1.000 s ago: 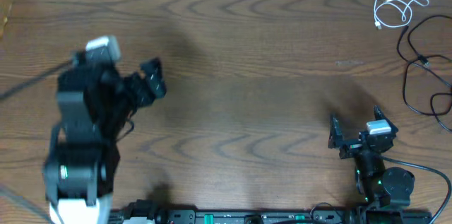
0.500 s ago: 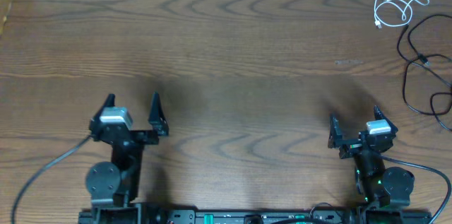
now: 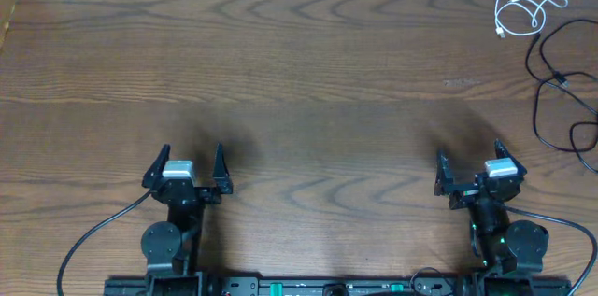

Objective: Untangle cables

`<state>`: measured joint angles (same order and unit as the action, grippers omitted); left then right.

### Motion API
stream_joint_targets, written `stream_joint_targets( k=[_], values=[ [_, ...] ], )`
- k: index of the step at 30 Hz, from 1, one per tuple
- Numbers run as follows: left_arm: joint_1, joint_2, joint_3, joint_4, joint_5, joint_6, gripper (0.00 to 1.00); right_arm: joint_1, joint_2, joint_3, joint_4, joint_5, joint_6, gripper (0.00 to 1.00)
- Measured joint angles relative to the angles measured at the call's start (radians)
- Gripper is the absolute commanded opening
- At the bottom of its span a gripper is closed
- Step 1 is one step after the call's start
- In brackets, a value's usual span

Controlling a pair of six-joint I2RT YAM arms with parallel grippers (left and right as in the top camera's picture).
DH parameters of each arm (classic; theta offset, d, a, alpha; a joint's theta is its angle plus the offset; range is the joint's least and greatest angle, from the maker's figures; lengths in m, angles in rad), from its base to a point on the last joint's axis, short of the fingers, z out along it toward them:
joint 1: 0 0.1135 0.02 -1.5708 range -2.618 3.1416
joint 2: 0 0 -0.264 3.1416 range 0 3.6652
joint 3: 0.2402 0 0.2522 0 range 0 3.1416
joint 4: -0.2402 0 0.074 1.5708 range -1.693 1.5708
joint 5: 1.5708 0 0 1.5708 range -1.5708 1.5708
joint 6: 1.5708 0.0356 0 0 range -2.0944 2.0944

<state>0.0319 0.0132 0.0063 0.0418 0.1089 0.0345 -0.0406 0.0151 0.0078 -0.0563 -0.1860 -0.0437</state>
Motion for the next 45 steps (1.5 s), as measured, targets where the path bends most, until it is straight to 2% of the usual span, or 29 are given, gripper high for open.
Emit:
stream_joint_targets(
  k=[5, 45],
  values=[
    [0.0, -0.003, 0.007, -0.062, -0.031, 0.003, 0.96, 0.0, 0.0, 0.0, 0.0, 0.0, 0.0, 0.99],
    [0.0, -0.003, 0.008, -0.064, -0.037, 0.003, 0.96, 0.0, 0.0, 0.0, 0.0, 0.0, 0.0, 0.99]
  ],
)
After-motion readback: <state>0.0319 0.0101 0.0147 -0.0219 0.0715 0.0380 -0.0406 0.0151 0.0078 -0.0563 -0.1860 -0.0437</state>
